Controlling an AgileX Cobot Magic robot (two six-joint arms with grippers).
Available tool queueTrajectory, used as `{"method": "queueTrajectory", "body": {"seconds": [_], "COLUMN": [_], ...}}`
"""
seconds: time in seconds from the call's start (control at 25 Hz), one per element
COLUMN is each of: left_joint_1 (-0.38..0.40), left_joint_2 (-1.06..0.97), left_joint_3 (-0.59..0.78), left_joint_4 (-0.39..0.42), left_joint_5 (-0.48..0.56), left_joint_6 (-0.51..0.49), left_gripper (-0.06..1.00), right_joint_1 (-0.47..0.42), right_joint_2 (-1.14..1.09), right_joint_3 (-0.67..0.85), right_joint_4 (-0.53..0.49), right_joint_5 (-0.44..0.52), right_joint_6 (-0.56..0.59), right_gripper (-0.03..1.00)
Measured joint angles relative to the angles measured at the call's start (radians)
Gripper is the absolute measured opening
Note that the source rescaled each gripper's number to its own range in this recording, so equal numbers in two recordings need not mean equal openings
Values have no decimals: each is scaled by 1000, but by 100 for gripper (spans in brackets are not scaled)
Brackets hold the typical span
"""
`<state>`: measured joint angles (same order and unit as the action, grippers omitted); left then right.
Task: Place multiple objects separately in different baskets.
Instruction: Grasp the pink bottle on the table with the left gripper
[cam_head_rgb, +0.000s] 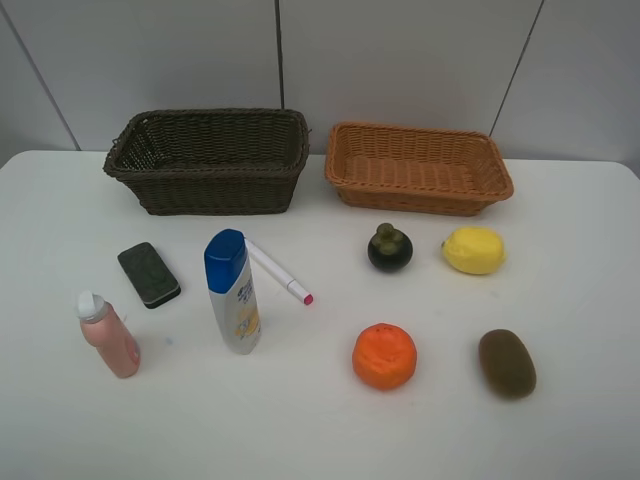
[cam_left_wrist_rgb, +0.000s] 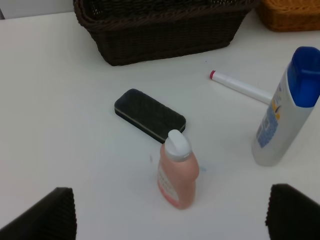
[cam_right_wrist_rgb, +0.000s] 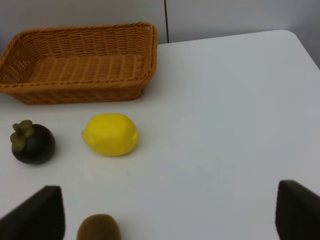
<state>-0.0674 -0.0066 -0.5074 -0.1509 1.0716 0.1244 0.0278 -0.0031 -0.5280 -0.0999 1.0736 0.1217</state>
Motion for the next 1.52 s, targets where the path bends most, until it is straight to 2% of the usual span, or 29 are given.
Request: {"method": "queueTrajectory", "body": {"seconds": [0.6, 0.84, 1.04, 1.24, 1.52], "left_joint_1": [0, 0, 0, 0, 0], "left_joint_2": [0, 36, 315, 668, 1153], "left_joint_3": [0, 1, -28, -131, -287], "left_joint_4": [0, 15, 17, -35, -171], "left_joint_5": [0, -2, -37, -90, -5], "left_joint_6": [0, -38, -47, -66, -124], "left_gripper": [100, 100, 100, 100, 100], "right_joint_1": [0, 0, 0, 0, 0], "right_joint_2": [0, 0, 0, 0, 0], "right_joint_3": [0, 0, 0, 0, 0], "right_joint_4": [0, 0, 0, 0, 0], "right_joint_5": [0, 0, 0, -1, -2], "right_joint_6": [0, 0, 0, 0, 0], "right_gripper": [100, 100, 100, 100, 100]}}
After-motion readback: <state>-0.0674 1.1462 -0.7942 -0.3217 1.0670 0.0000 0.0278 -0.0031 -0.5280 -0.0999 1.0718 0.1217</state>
